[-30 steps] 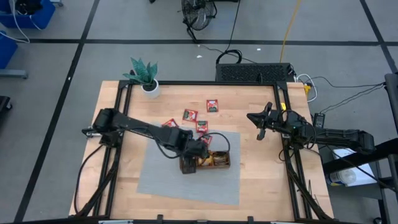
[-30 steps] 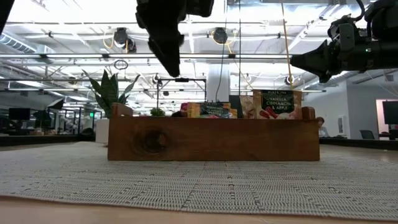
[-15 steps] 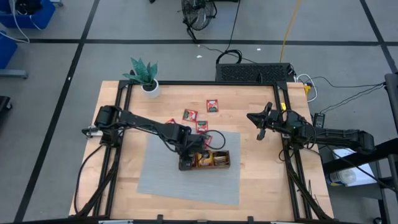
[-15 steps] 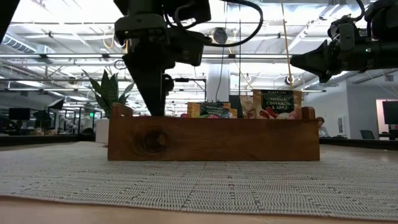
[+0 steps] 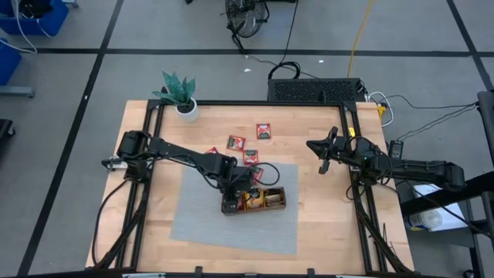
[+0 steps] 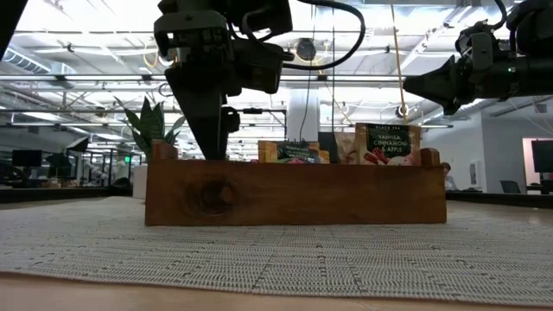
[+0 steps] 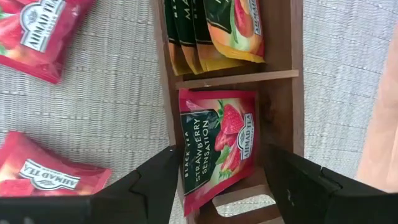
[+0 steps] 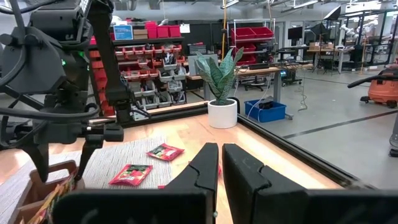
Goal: Pick & Place Tea
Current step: Put the red tea bag into the left compartment of the wood organizer
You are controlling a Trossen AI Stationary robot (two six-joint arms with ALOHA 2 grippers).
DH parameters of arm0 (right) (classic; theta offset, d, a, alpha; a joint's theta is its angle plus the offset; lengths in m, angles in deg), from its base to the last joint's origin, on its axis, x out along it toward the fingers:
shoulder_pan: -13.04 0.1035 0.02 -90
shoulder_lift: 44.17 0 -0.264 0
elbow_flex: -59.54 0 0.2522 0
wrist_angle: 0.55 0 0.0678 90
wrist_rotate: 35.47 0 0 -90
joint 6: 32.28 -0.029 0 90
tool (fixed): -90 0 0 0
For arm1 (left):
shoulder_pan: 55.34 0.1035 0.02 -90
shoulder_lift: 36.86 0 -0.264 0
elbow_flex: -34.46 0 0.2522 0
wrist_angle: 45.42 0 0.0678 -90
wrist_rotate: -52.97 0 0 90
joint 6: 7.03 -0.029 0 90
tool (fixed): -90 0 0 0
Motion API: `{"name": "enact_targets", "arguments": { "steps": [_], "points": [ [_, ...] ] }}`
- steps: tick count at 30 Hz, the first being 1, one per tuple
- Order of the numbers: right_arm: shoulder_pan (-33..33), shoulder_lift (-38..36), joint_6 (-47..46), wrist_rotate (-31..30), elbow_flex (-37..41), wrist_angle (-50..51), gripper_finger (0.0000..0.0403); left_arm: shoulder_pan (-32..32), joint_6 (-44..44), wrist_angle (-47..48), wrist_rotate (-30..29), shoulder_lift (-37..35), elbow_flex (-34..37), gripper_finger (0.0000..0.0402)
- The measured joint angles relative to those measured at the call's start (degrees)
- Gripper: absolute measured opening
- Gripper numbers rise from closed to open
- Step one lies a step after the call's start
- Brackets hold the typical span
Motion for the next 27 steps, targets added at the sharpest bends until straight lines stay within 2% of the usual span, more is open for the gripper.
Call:
{"name": "enact_targets", "arguments": {
  "steps": [14,20,27],
  "points": [
    [-0.02,0.00,-0.01,-0.01,0.00,0.00,0.0014,0.01,-1.89,0.07,-0.05,0.00,0.00,0.0232],
    [-0.01,0.00,-0.01,0.00,0.00,0.00,0.0013,0.04,-2.28,0.15,-3.74,0.02,0.02,0.0232],
    [0.00,0.02,-0.02,-0.02,0.00,0.00,0.0014,0.04,-2.05,0.13,-2.40,0.02,0.02,0.0232]
  ]
}}
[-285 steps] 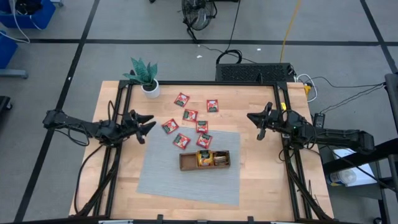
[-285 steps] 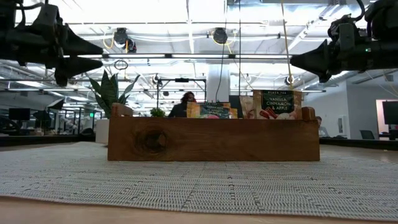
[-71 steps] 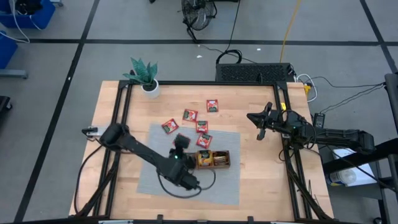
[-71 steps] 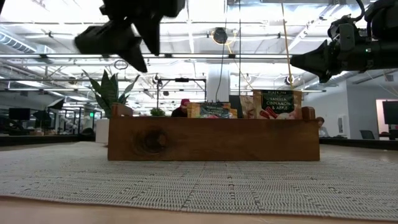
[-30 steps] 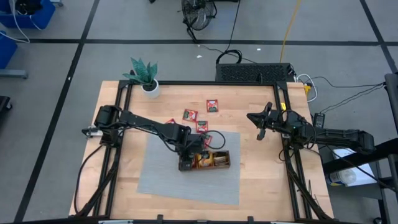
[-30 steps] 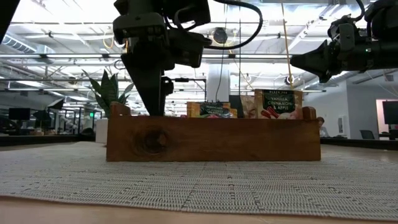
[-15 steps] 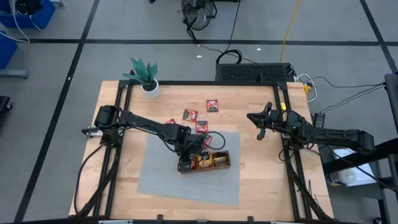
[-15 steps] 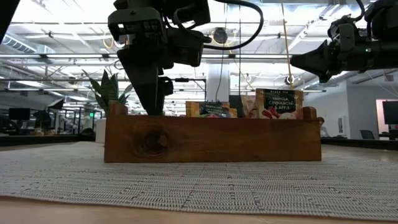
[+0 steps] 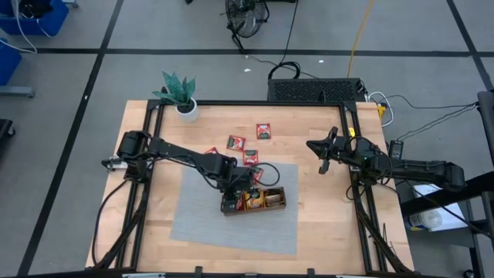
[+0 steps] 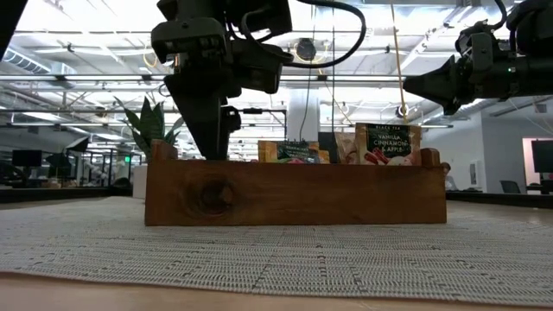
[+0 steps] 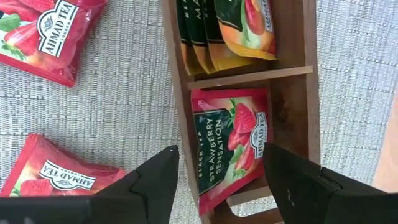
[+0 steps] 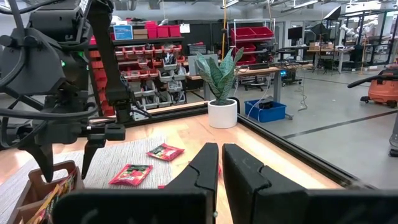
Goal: Pick & Place Tea
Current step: Put the red tea bag into the left compartment of the wood organizer
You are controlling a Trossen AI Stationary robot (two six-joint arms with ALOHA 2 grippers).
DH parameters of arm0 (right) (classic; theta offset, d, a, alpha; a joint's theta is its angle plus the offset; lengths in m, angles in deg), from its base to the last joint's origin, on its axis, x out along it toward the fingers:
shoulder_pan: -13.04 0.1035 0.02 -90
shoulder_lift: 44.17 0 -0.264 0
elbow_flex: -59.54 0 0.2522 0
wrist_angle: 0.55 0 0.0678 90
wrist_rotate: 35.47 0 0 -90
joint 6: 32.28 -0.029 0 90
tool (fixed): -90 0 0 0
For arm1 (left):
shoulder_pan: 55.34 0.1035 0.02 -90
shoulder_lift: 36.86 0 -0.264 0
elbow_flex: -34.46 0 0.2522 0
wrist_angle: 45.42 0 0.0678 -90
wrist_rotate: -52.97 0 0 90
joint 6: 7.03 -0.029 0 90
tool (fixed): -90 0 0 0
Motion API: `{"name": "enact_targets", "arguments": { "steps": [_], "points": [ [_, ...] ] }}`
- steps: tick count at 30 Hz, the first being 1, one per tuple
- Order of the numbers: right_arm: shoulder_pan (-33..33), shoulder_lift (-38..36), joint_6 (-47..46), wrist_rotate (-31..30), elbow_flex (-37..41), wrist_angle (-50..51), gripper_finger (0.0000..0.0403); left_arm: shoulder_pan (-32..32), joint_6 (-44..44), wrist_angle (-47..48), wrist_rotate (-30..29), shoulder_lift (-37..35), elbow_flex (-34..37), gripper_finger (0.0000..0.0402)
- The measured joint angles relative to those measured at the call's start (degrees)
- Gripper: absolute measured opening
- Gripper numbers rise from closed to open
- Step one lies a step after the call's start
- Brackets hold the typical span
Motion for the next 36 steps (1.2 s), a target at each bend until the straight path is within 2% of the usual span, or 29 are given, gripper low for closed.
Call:
{"name": "enact_targets", "arguments": {
  "steps": [11,18,36],
  "points": [
    [0.00,-0.02,0.01,0.00,0.00,0.02,0.0013,-0.64,-0.08,1.59,0.63,0.04,-4.52,0.0232],
    [-0.02,0.00,0.02,0.00,0.00,0.02,0.0013,-1.16,0.21,3.51,-2.77,0.04,-4.52,0.0232],
    [0.00,-0.02,0.00,0.00,0.00,0.02,0.0013,-1.44,3.53,1.68,-2.65,0.04,-2.85,0.0232]
  ]
}}
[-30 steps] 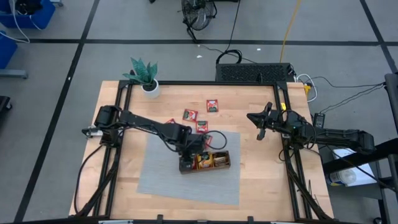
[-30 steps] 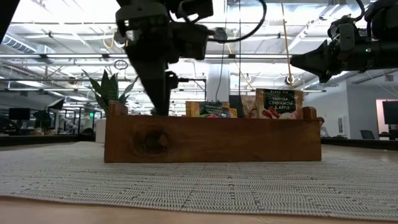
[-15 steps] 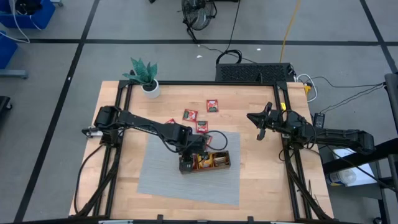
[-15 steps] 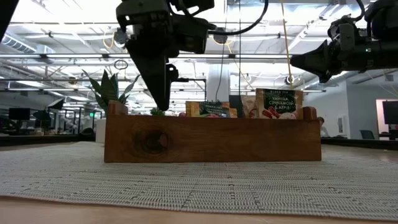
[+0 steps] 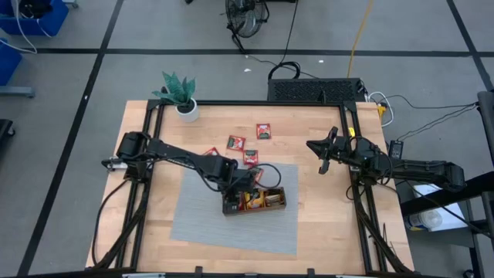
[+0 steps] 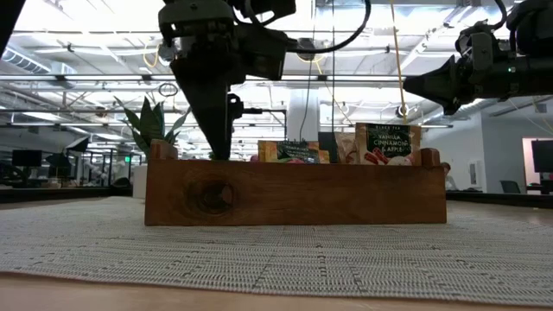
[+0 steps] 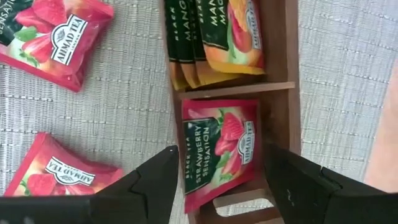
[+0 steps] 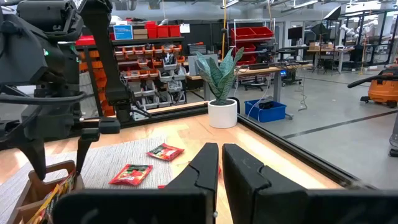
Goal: Pick & Place Tea
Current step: Put the red tea bag into the left compartment of the wood organizer
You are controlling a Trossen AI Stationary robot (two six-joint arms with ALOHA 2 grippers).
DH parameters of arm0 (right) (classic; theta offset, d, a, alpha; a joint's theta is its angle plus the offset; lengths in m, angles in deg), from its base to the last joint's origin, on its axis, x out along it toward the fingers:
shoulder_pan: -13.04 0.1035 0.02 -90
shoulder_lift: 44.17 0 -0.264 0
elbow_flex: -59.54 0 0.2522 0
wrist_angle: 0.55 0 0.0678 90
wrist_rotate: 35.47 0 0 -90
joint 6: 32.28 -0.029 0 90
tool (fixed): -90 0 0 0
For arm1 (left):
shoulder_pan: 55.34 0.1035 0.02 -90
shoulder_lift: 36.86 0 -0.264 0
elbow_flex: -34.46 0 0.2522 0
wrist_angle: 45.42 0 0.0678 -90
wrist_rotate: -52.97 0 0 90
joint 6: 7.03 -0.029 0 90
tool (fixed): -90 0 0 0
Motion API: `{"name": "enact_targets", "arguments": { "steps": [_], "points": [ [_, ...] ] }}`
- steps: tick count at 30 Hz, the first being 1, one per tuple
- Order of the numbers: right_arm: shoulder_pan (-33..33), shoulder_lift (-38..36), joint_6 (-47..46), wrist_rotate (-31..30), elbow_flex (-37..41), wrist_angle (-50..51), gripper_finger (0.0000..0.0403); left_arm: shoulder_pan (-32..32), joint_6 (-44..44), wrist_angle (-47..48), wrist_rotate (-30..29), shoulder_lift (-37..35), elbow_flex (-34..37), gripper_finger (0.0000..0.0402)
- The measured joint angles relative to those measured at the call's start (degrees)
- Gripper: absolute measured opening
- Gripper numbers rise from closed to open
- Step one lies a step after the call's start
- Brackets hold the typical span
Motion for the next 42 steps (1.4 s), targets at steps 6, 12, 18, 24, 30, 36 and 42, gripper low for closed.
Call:
{"name": "enact_targets", "arguments": {
  "steps": [6,12,18,24,30,36,42],
  "points": [
    [-0.01,0.00,0.00,0.00,0.00,0.00,0.0013,0.04,0.03,-0.01,-0.12,0.00,1.25,0.0232],
    [0.00,0.02,0.00,0.02,0.00,-0.02,0.0013,-0.06,0.35,-0.17,1.61,0.00,1.25,0.0232],
    [-0.01,0.00,0.00,0.01,0.00,0.00,0.0013,-0.06,1.19,-0.26,4.47,0.00,1.25,0.0232],
    [0.00,0.00,0.02,0.02,0.00,-0.02,0.0013,-0.06,1.19,-0.28,6.01,0.00,1.25,0.0232],
    [0.00,0.00,0.02,0.01,0.00,-0.01,0.0013,-0.06,1.21,-0.98,10.36,0.00,1.25,0.0232],
    [0.00,0.02,0.02,0.02,0.00,-0.02,0.0013,-0.15,1.23,-3.19,11.84,0.00,1.25,0.0231],
    [0.00,0.00,0.01,0.02,0.00,0.00,0.0013,-0.13,0.96,-3.23,10.90,0.00,1.25,0.0169]
  ]
}}
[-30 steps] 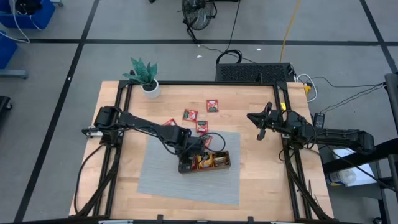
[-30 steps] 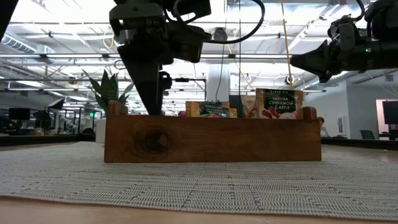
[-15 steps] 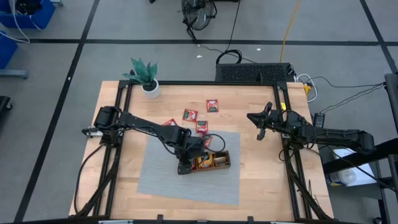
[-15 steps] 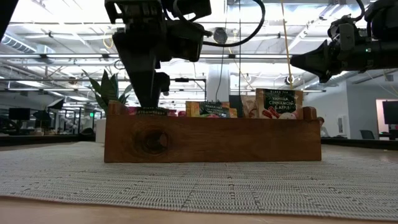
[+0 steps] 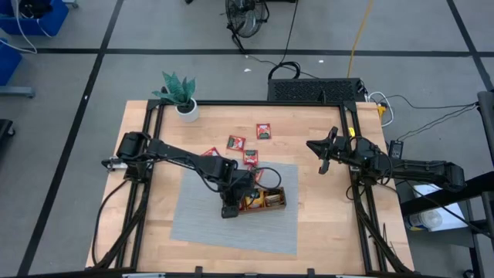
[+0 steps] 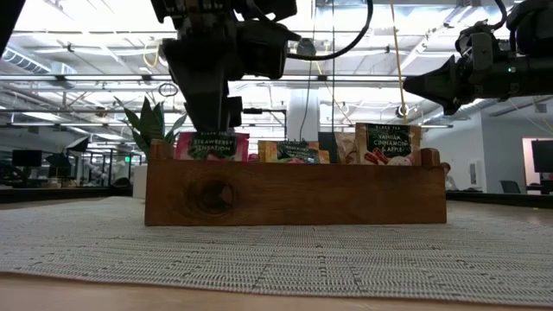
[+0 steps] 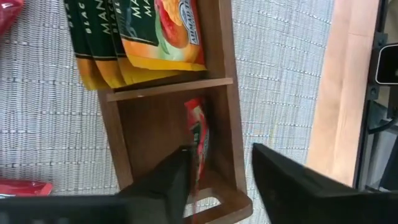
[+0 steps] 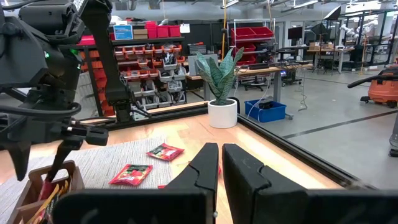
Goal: Pick & Place Tea
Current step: Put the red tea bag into the left compartment of the wood organizer
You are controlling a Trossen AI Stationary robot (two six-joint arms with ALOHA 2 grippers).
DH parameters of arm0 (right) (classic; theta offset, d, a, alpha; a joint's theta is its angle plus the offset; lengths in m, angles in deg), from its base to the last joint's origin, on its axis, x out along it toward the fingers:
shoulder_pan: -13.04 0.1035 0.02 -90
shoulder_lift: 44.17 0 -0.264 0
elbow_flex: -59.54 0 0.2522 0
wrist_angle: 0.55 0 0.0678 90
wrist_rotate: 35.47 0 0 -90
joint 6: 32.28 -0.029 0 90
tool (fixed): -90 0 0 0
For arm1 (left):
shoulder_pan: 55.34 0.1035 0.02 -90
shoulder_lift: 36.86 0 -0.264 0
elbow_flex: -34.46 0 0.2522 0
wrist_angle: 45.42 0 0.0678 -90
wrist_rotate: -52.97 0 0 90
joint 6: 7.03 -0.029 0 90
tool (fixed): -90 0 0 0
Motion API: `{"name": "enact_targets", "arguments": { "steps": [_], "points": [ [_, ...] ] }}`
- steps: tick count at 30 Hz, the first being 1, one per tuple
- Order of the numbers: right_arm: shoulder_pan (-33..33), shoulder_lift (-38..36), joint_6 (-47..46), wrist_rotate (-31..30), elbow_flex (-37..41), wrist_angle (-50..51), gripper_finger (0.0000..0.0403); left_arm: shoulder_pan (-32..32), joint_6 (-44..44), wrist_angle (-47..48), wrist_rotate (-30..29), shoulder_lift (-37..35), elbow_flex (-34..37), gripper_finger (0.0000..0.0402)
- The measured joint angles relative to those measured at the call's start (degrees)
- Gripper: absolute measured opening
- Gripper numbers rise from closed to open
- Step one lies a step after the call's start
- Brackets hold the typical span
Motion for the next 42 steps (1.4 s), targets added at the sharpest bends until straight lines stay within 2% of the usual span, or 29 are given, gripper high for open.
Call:
{"name": "enact_targets", "arguments": {
  "steps": [6,7,14,20,29,42],
  "points": [
    [0.00,0.02,0.01,-0.02,0.00,0.00,0.0013,-0.04,0.97,0.04,-3.65,0.00,0.00,0.0028],
    [0.00,0.02,0.01,0.00,0.00,-0.02,0.0013,-0.04,1.72,0.10,-4.56,0.00,0.00,0.0015],
    [-0.01,0.01,-0.01,-0.01,0.00,-0.01,0.0013,-1.28,3.77,3.53,-12.18,-0.02,0.00,0.0004],
    [-0.02,0.02,0.01,0.00,0.00,-0.02,0.0013,-2.33,5.40,6.69,-16.40,-0.02,-0.17,0.0003],
    [-0.02,0.02,0.01,-0.02,0.00,0.00,0.0014,-3.89,2.75,11.51,-22.38,-0.05,-6.77,0.0002],
    [0.00,0.02,-0.01,0.00,0.00,-0.02,0.0014,-4.04,3.90,13.73,-24.18,-0.07,-7.80,0.0001]
  ]
}}
